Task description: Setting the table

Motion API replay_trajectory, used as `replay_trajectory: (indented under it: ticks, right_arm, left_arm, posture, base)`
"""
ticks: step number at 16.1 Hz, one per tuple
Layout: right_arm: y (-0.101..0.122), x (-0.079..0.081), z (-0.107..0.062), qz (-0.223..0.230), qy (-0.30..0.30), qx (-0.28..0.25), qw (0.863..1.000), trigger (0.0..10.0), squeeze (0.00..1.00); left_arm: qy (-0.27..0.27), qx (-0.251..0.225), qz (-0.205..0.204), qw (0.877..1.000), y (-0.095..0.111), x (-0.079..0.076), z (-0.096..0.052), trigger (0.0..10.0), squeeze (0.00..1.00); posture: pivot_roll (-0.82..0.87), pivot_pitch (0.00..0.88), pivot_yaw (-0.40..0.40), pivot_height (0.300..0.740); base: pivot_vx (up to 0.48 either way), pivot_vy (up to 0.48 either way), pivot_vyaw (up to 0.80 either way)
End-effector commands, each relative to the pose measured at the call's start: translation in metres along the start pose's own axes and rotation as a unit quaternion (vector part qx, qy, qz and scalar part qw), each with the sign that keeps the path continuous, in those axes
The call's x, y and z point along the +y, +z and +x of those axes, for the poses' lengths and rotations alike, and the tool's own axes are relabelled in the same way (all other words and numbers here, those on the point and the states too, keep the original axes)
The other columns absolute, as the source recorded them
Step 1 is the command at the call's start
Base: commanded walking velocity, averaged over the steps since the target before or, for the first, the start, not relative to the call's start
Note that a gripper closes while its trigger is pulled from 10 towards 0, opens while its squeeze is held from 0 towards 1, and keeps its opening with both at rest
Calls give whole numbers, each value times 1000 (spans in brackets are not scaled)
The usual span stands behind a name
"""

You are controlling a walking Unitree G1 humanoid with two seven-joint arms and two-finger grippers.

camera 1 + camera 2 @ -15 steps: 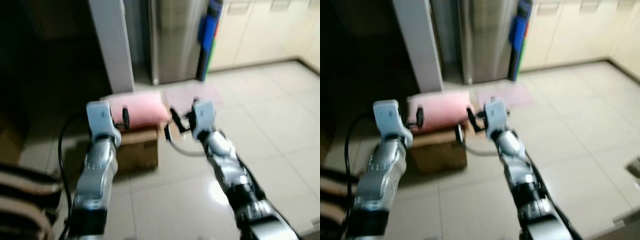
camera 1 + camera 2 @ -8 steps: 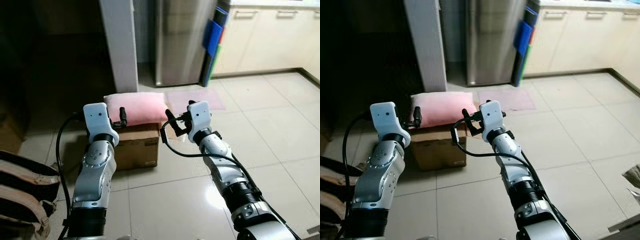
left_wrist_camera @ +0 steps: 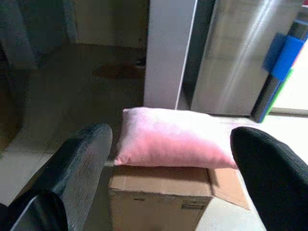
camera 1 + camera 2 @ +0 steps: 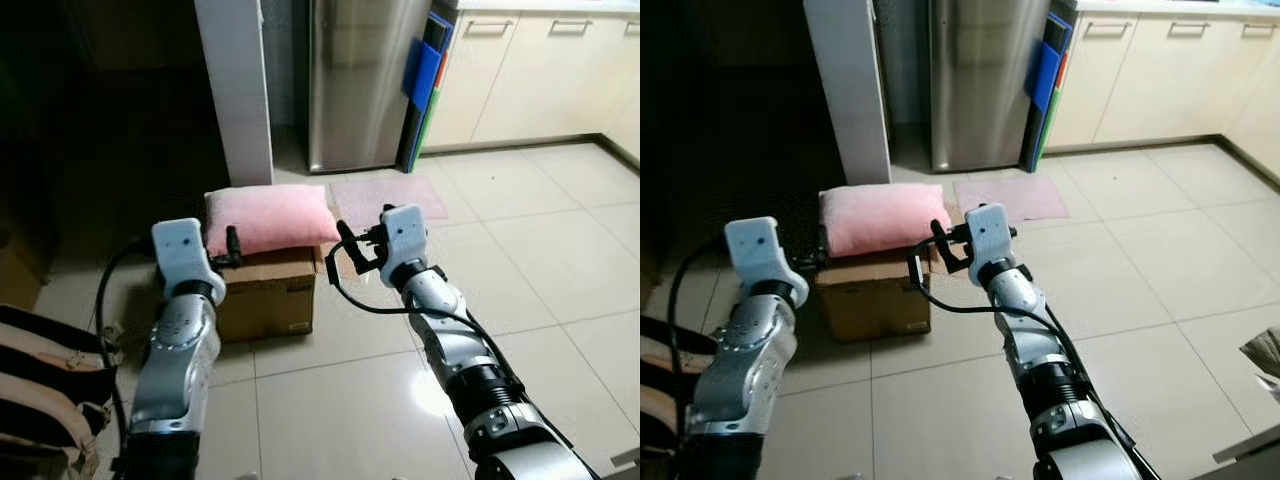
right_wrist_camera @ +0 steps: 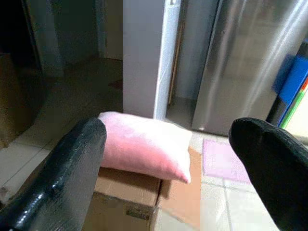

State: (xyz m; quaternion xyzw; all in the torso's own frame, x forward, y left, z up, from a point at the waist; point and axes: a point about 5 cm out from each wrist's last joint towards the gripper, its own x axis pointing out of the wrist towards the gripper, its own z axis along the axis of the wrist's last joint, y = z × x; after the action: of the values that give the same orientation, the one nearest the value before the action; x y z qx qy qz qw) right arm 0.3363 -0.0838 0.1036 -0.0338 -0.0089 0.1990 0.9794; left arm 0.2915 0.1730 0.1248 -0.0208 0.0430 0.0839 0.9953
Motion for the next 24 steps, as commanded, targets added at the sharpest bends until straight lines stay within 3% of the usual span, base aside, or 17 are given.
replay_trajectory:
  ticks: [1, 6, 8, 9, 14, 20, 22, 24]
  right_arm:
    - [-2, 3, 1, 14, 2, 5, 1000, 10000, 1000]
    - [3, -2, 3, 6, 8, -5, 1000, 10000, 1000]
    - [5, -4, 1, -32, 8, -10, 999, 10000, 1000]
    - [4, -10, 0, -20, 0, -5, 1000, 10000, 0]
    - [4, -5, 3, -21, 5, -8, 1000, 10000, 0]
    - [5, -5, 6, -30, 10, -5, 999, 10000, 0]
    - [12, -14, 10, -4, -19, -9, 1000, 10000, 0]
    - [13, -9, 12, -21, -1, -7, 1000, 10000, 0]
  left_arm:
    - [-12, -10, 1, 1000, 6, -3, 1, 10000, 0]
    - [-27, -22, 3, 999, 14, -7, 5, 10000, 0]
    - [-33, -13, -2, 999, 10, -10, 4, 10000, 0]
    - [-30, -24, -19, 999, 14, -8, 1, 10000, 0]
    - [-12, -13, -15, 1000, 9, 2, -7, 10000, 0]
    - [-20, -23, -15, 999, 15, -3, -2, 10000, 0]
    - [-45, -28, -21, 998, 18, -10, -3, 10000, 0]
    - [-37, -23, -17, 999, 14, -9, -3, 10000, 0]
  posture:
    - [-6, 21, 28, 740]
    - [-26, 21, 22, 740]
    - [-28, 26, 15, 740]
    - [-14, 31, 12, 740]
    - [6, 50, 4, 740]
    - [-3, 79, -6, 740]
    - [1, 74, -10, 740]
    - [-2, 72, -12, 740]
  base:
    - [0, 0, 0]
    - [0, 0, 0]
    - [0, 0, 0]
    - [0, 0, 0]
    - [0, 0, 0]
    - [0, 0, 0]
    - [0, 0, 0]
    - [0, 0, -387]
